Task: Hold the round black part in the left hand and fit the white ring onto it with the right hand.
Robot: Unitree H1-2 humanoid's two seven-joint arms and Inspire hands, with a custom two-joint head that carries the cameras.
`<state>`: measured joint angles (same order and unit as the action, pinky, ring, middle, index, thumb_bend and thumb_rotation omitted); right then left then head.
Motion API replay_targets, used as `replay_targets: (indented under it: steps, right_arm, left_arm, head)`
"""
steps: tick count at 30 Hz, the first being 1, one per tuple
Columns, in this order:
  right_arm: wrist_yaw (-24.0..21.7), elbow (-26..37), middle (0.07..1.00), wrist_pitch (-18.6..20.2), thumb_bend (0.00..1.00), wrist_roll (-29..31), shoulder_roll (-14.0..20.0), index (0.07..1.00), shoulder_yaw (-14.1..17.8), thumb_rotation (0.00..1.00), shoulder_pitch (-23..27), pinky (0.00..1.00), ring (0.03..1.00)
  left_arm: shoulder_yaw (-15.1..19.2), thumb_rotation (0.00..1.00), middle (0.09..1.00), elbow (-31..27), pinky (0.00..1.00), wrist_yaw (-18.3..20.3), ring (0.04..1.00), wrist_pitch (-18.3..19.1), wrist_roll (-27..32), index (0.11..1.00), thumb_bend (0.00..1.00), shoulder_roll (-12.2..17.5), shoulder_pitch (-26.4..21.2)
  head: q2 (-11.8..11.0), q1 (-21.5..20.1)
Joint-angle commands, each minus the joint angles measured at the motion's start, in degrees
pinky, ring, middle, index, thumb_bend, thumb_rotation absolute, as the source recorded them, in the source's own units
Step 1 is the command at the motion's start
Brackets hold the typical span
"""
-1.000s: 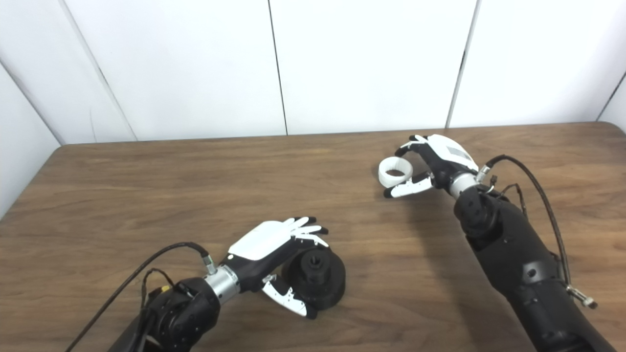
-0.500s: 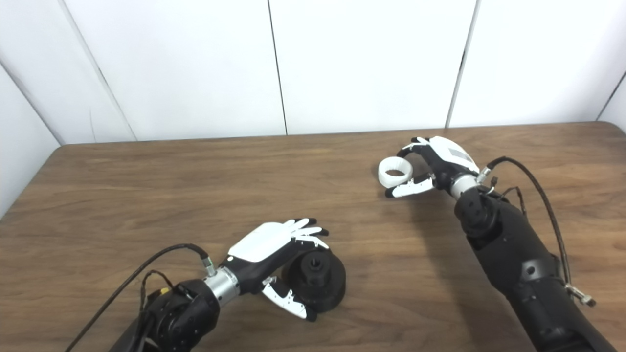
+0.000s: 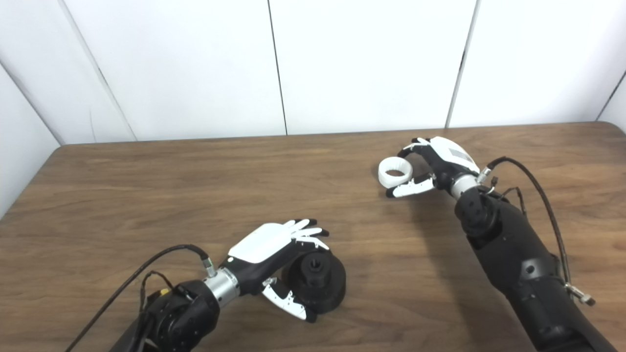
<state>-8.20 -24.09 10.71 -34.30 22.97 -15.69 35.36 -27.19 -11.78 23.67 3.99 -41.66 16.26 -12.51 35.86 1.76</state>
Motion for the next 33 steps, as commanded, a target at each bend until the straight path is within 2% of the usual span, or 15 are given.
replay_targets:
  steps: [1, 17, 33]
  right_arm:
    - [1.96, 1.16, 0.950, -1.93, 0.85, -0.07, 0.27, 0.768, 0.57, 0.40, 3.60, 0.99, 1.000]
    - [4.17, 1.23, 0.916, -3.53, 0.77, 0.37, -0.19, 0.703, 1.02, 0.33, 3.10, 0.96, 0.985]
    - [5.16, 0.85, 0.901, -4.65, 0.75, 0.56, -0.49, 0.658, 1.42, 0.29, 2.75, 0.90, 0.971]
  left_arm:
    - [-0.19, 0.28, 0.936, -0.75, 1.00, 1.46, 1.000, 0.50, -1.09, 0.702, 0.91, 0.78, -0.28]
    - [0.01, 0.28, 0.936, -0.82, 1.00, 1.80, 1.000, 0.52, -1.23, 0.703, 0.91, 0.60, -0.11]
    - [0.22, 0.29, 0.935, -0.67, 1.00, 1.33, 1.000, 0.08, -1.11, 0.698, 0.92, 0.57, -0.09]
  head:
    - [0.10, 0.06]
    - [0.25, 0.19]
    - [0.34, 0.15]
